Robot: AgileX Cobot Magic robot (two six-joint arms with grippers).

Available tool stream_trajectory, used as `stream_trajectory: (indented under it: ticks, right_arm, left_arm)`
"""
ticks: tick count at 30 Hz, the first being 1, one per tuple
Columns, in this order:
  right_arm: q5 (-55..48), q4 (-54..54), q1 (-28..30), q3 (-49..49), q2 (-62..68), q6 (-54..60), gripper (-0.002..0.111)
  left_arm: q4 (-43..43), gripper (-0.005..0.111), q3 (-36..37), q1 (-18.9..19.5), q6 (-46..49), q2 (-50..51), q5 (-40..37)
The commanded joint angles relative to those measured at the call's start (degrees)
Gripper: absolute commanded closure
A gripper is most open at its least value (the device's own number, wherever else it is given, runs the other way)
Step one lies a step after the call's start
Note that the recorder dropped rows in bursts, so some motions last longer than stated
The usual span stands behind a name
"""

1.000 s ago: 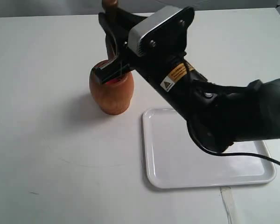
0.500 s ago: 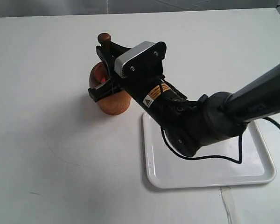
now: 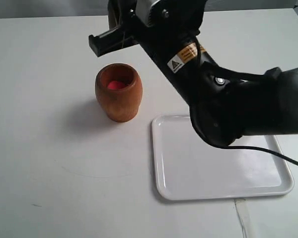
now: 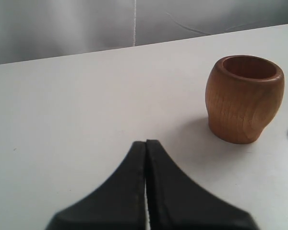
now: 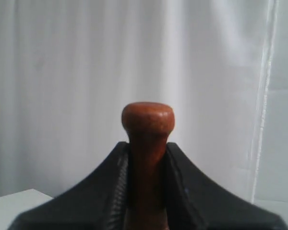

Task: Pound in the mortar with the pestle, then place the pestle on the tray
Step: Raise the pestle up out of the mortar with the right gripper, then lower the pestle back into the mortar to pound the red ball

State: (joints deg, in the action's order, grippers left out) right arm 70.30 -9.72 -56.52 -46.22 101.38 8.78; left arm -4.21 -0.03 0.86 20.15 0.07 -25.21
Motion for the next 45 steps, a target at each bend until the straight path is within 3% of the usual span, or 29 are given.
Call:
stream_trajectory:
  ticks: [1,8,20,26,35,45]
  right_arm:
    - [-0.34,0.36,0.00,0.05,4.06,1.23,0.108]
    - [-0.34,0.34,0.00,-4.60,21.07,-2.01,0.108]
    - [-0.74,4.21,0.00,-4.60,0.71,-0.60,0.108]
    - [-6.52,4.21,0.00,-4.60,5.20,0.70,0.108]
    - [-5.06,4.21,0.00,-4.60,19.88,-0.37,0.108]
    - [-0.34,4.31,0.00,-4.60,6.39,-0.07,0.108]
  left_arm:
    - [0.42,0.107,0.03,-0.44,-0.47,-0.07,0.17]
    - [0.42,0.107,0.03,-0.44,-0.47,-0.07,0.17]
    - [0.42,0.107,0.03,-0.44,-0.47,-0.07,0.17]
    - [0.42,0.107,0.03,-0.44,-0.47,-0.07,0.17]
    - [0.42,0.107,0.03,-0.44,-0.47,-0.07,0.17]
    - [0.42,0.107,0.03,-0.44,-0.47,-0.07,0.17]
